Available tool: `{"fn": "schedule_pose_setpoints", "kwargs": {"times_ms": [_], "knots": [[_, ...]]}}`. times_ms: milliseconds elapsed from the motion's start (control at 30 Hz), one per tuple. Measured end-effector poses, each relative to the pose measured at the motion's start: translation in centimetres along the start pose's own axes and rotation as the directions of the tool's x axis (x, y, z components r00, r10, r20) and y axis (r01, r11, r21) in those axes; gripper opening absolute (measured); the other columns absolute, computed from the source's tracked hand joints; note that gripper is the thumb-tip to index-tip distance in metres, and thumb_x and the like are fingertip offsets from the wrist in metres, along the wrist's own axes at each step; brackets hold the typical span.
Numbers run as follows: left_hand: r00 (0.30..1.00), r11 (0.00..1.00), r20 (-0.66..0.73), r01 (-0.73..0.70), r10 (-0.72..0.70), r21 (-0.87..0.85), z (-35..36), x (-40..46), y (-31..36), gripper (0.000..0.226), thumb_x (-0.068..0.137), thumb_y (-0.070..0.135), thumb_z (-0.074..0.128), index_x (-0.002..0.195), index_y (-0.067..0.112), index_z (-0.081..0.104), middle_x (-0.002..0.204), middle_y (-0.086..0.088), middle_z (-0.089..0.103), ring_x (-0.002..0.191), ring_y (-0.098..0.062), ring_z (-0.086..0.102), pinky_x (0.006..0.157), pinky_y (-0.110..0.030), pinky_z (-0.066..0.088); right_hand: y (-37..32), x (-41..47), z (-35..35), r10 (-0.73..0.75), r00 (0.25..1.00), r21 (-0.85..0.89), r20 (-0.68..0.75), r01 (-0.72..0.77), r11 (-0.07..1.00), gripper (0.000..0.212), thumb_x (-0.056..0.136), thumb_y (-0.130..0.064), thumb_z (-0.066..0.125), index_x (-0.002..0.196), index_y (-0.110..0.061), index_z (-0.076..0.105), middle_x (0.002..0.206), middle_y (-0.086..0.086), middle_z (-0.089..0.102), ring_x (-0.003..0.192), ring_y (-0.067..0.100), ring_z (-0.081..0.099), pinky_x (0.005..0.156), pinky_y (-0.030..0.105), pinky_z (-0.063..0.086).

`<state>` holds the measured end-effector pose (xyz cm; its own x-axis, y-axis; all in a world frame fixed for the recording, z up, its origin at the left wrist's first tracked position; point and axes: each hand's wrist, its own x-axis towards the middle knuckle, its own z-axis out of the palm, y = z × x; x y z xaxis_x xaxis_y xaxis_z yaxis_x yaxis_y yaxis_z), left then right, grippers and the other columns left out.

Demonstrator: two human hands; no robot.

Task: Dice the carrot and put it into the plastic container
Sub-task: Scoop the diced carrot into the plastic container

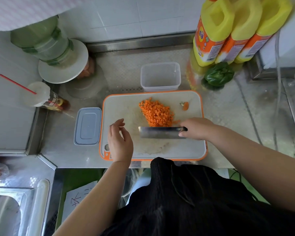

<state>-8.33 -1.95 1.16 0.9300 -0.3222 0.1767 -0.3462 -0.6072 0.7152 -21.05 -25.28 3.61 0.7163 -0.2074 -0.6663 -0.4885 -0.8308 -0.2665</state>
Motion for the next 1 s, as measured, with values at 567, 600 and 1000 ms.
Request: {"fn": "schedule_pose_setpoints", "kwargs": {"times_ms": [567,600,1000], "knots": [[0.712,0.745,0.612,-0.604,0.344,0.284,1.4,-1.4,5.2,0.054,0.099,0.057,0.013,0.148,0.040,0.028,0.159,0.001,0.024,0.144,-0.030,0.017,0.116,-0.051,0.012,-1.8,-4.0,3.4,-0.223,0.625,-0.121,-0.748,0.202,0.972,0.042,0.058,-0.016,0.085,0.080,-0.007,0.050,0.057,0.003,0.051,0.045,0.024,0.049,0.047,0.026,0.026],[0.671,0.711,0.667,-0.638,0.324,0.296,1.9,-1.8,5.5,0.055,0.099,0.059,0.008,0.149,0.043,0.024,0.160,0.002,0.021,0.146,-0.030,0.013,0.115,-0.052,0.008,-1.7,-3.9,3.5,-0.227,0.612,-0.132,-0.758,0.197,0.971,0.042,0.055,-0.015,0.084,0.079,-0.008,0.050,0.056,0.002,0.050,0.046,0.025,0.049,0.048,0.026,0.026],[0.715,0.729,0.700,-0.479,0.001,0.489,3.6,-0.7,4.7,0.069,0.087,0.060,-0.012,0.153,0.042,-0.001,0.161,0.014,-0.013,0.148,-0.021,-0.013,0.118,-0.050,-0.008,0.9,-4.6,4.6,-0.118,0.541,-0.111,-0.833,0.047,0.993,0.032,0.053,-0.007,0.075,0.075,-0.005,0.052,0.056,0.004,0.047,0.050,0.028,0.050,0.051,0.031,0.037]]}}
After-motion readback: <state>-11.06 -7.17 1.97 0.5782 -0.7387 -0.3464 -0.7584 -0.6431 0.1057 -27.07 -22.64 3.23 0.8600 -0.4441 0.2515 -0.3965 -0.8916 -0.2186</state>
